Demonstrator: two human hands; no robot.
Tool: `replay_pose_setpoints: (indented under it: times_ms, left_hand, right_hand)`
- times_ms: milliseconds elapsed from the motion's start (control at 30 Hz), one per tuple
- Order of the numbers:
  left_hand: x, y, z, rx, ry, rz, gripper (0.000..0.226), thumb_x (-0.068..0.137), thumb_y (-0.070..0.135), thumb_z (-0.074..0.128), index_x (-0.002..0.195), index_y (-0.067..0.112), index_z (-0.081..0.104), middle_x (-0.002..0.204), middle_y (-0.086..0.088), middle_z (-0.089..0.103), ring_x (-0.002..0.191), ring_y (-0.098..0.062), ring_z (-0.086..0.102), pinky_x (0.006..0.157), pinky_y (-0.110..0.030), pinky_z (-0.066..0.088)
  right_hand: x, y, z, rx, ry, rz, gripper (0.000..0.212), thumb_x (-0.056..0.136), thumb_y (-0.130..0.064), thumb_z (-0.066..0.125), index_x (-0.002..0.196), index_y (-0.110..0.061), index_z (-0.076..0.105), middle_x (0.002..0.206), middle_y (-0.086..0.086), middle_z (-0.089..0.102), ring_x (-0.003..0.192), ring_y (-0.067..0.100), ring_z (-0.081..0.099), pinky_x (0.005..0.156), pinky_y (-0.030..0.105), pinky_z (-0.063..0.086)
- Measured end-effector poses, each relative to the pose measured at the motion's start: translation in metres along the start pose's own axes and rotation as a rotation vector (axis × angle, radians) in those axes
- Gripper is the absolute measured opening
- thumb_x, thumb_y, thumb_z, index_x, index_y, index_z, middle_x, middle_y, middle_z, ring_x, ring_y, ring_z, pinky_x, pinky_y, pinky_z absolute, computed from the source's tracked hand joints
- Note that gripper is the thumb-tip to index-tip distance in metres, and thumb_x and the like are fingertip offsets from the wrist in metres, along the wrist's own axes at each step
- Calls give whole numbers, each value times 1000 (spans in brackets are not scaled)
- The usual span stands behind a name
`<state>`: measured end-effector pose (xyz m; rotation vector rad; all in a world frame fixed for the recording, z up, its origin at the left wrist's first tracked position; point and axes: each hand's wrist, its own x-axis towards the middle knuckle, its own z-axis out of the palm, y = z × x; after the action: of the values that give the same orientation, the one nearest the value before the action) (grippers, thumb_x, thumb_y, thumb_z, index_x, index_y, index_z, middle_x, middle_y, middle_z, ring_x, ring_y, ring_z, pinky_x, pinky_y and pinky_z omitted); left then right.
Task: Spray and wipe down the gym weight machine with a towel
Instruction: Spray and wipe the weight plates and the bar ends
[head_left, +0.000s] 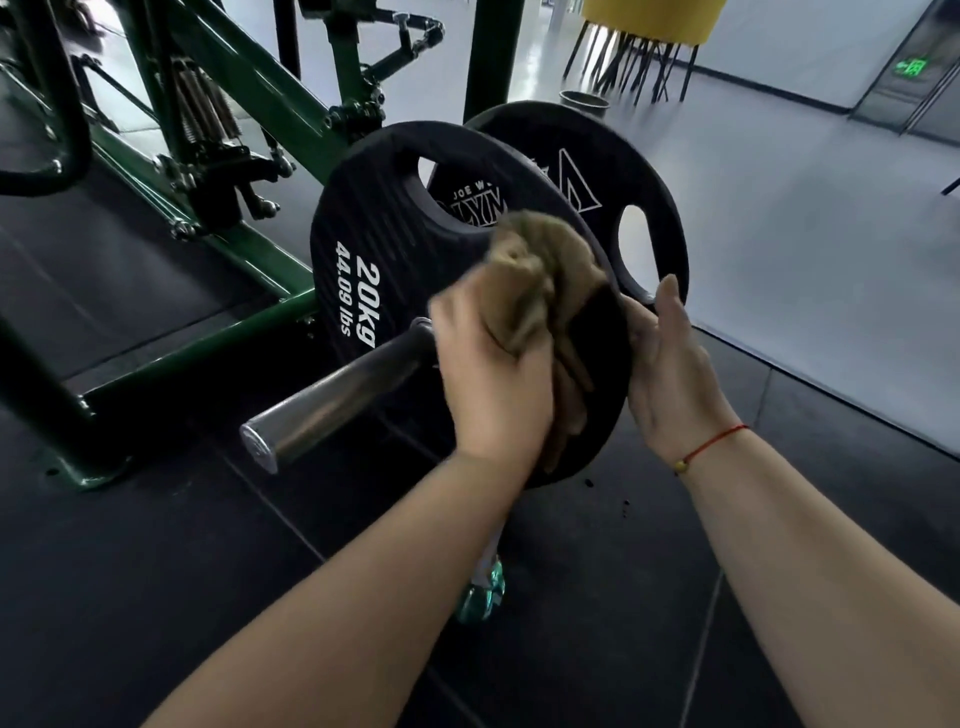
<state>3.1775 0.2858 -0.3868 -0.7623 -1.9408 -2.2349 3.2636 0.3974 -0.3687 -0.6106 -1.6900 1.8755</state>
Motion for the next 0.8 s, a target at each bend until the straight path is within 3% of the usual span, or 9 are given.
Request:
replay_pose_setpoints:
  times_ms: [100, 200, 300, 400, 533, 600, 700, 800]
  left_hand:
    - [33, 14, 4, -37, 122, -133, 48, 87, 5, 69, 131, 15, 53, 126, -2, 49, 100, 8, 52, 90, -1, 38]
    - [19, 9, 13, 77, 42, -167, 53, 82, 10, 69, 133, 15, 53, 123, -2, 48, 107, -16, 55, 96, -25, 46]
    - [-22, -2, 23, 146, -69, -101, 56, 79, 15, 70, 132, 16, 54, 117, -1, 48, 109, -23, 55, 97, -32, 45]
    - [-63, -15, 27, 125, -163, -195, 51, 81, 22, 69, 130, 20, 53, 116, 4, 46, 108, -18, 54, 95, -35, 48]
    - [-96, -27, 25, 36, -170, -226, 41, 81, 10, 72, 117, 20, 58, 110, 7, 50, 98, 7, 48, 91, -18, 43]
    - [-88, -24, 22, -26, -120, -280, 40, 82, 5, 73, 108, 30, 56, 108, 15, 48, 97, 12, 49, 88, -10, 40]
    - [-46, -15, 15, -75, 44, -286, 38, 81, 2, 70, 110, 25, 58, 109, 10, 51, 94, 6, 53, 93, -15, 43]
    - [7, -12, 7, -146, 180, -326, 37, 85, 10, 68, 111, 33, 55, 121, 3, 57, 98, 3, 57, 88, -14, 43]
  right_hand:
    - [2, 4, -2, -70, -7, 17, 70, 103, -63, 14, 152, -21, 43, 141, -4, 61, 132, 13, 55, 119, 39, 34]
    - [4, 5, -4, -56, -45, 32, 69, 103, -64, 15, 154, -24, 38, 149, -6, 54, 140, 11, 45, 123, 40, 24]
    - [5, 6, -5, -33, -56, 29, 70, 104, -61, 12, 150, -19, 44, 143, 0, 60, 135, 13, 53, 119, 37, 32]
    - [6, 7, -9, -46, -55, 68, 73, 100, -69, 17, 150, -23, 44, 142, -1, 60, 132, 15, 55, 117, 40, 37]
    - [3, 6, -11, -49, -5, 134, 90, 85, -87, 35, 155, -30, 37, 155, -5, 45, 145, 17, 40, 124, 49, 23]
    - [3, 4, -12, -103, 22, 76, 90, 85, -85, 35, 155, -28, 37, 155, -6, 46, 144, 14, 41, 124, 45, 25]
    - [1, 7, -6, -20, -38, 46, 72, 100, -67, 25, 153, -21, 40, 149, -2, 54, 137, 13, 49, 121, 38, 33]
    - [4, 14, -6, -90, 5, 36, 71, 99, -70, 26, 158, -31, 30, 157, -11, 42, 145, 9, 36, 125, 43, 22]
